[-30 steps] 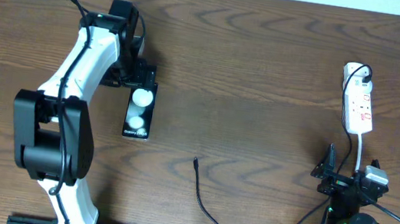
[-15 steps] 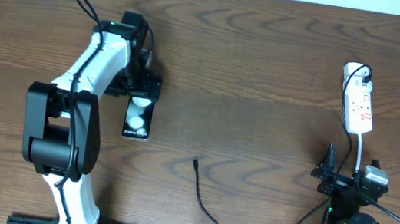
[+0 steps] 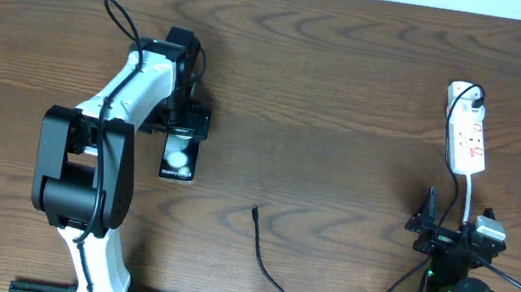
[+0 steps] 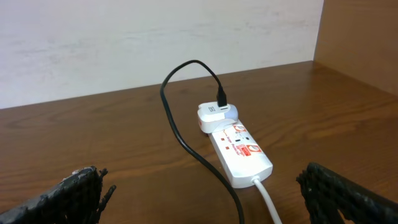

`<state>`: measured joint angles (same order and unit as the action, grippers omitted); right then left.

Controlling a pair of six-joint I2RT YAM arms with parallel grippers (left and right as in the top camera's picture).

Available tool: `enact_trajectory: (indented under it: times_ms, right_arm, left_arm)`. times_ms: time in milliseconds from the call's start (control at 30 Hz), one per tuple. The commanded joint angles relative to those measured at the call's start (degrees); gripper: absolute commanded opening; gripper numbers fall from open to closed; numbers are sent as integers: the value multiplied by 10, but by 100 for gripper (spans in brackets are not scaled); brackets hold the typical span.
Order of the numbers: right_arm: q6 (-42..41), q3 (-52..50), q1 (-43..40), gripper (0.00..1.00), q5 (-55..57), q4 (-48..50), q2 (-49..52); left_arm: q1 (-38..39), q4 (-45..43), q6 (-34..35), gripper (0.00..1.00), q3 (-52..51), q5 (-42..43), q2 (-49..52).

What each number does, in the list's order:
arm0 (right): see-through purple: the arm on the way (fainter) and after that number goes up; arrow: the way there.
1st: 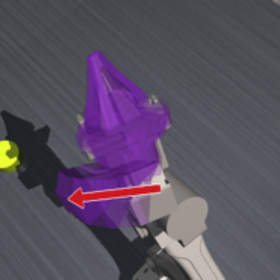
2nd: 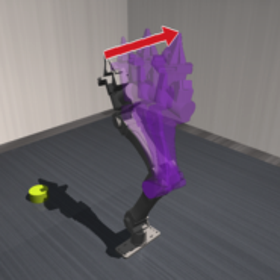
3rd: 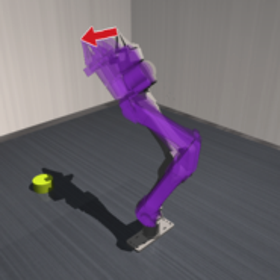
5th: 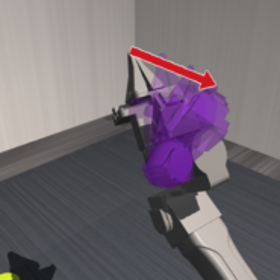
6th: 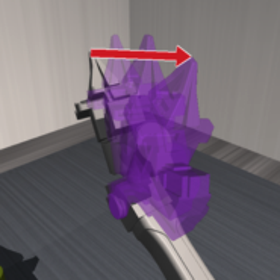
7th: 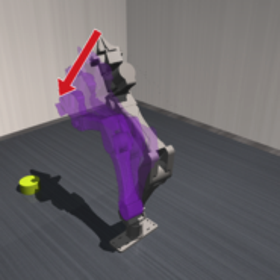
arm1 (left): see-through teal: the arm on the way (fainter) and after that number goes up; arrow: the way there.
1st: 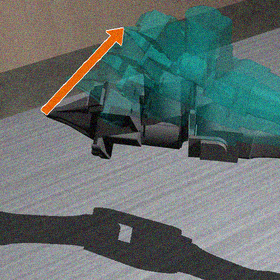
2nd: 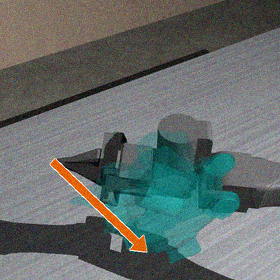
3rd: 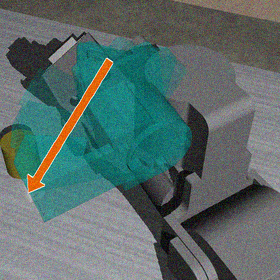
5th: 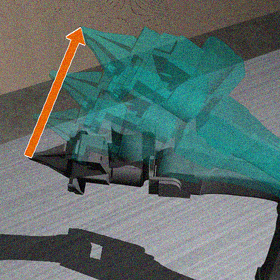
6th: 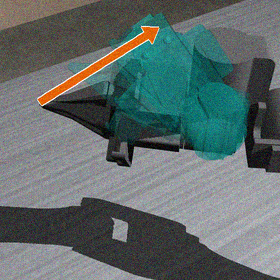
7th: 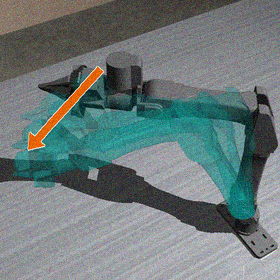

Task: Plug charger to phone and switch on socket
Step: 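Move the left gripper over the black phone and lower toward it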

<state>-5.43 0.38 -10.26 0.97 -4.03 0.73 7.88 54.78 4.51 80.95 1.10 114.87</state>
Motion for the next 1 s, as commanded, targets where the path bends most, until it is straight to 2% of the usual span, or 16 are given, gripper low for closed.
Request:
enact_trajectory:
  times_ms: [0,700,967]
  right_arm:
    - [3,-1,-2,99,3,-2,-2]
    - [3,-1,-2,99,3,-2,-2]
    - [3,-1,-2,99,3,-2,-2]
  left_arm:
    - [-1,-7,8,98,-13,-9,2]
    - [24,7,3,98,-15,-2,-5]
    - [32,-38,4,98,-57,-4,-74]
